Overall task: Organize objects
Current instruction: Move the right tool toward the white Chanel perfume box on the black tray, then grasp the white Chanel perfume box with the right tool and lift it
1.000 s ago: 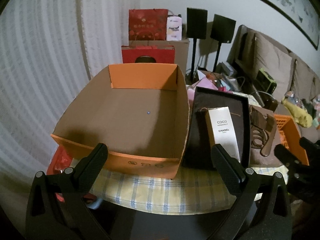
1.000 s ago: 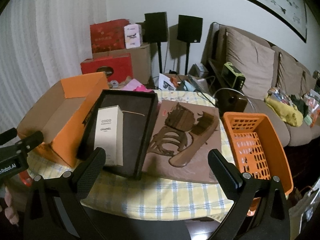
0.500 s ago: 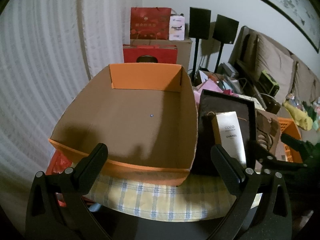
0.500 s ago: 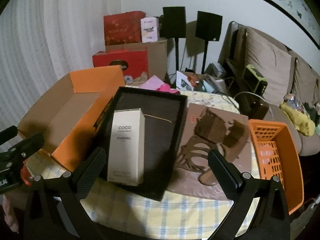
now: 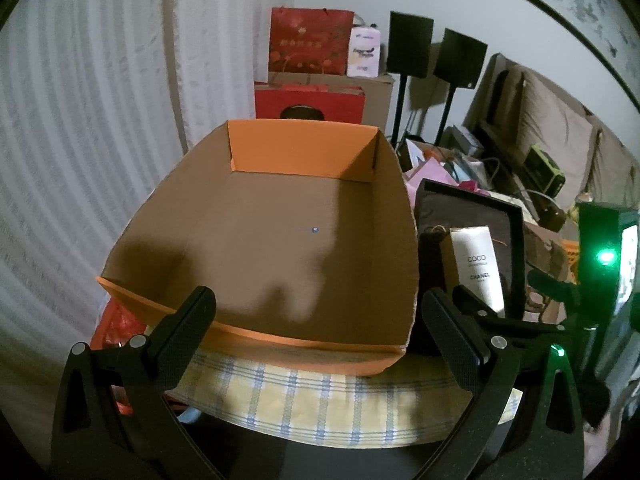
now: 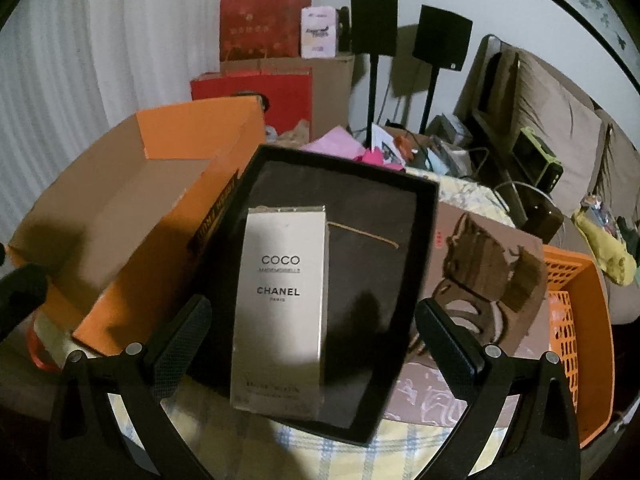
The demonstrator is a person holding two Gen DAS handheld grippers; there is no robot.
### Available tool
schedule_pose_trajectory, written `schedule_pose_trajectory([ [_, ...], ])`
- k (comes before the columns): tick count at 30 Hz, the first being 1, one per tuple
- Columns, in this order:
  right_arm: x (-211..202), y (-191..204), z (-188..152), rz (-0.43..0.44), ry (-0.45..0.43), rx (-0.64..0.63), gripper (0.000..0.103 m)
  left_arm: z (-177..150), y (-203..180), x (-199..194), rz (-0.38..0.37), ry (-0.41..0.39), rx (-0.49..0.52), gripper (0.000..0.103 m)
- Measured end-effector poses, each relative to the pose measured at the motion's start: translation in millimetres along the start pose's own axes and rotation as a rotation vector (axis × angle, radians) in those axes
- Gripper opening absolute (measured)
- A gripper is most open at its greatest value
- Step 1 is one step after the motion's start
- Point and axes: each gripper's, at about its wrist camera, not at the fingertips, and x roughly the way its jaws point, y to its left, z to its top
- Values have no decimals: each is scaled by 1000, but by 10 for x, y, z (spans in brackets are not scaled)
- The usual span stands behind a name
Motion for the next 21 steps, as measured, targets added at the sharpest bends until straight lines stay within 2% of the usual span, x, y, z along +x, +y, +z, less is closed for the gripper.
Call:
schedule_pose_trajectory([
  [3, 84, 7, -13, -9, 20, -7, 97, -3, 10, 9, -4, 3, 2, 103],
  [9, 192, 16, -30, 5, 58, -26, 73, -14, -9, -1, -22, 7, 10, 103],
  [11, 203, 26, -31, 29, 64, -23, 69, -12, -19, -4, -34, 11, 10, 103],
  [12, 201, 31, -23, 27, 64, -26, 62, -10, -21, -3, -40, 12, 9, 103],
  [13, 197, 38, -21, 23, 64, -31, 50, -7, -21, -2, -50, 16, 7, 103],
  [21, 64, 7, 3, 81, 52, -20, 50, 40, 2, 3, -141, 43, -37, 103],
])
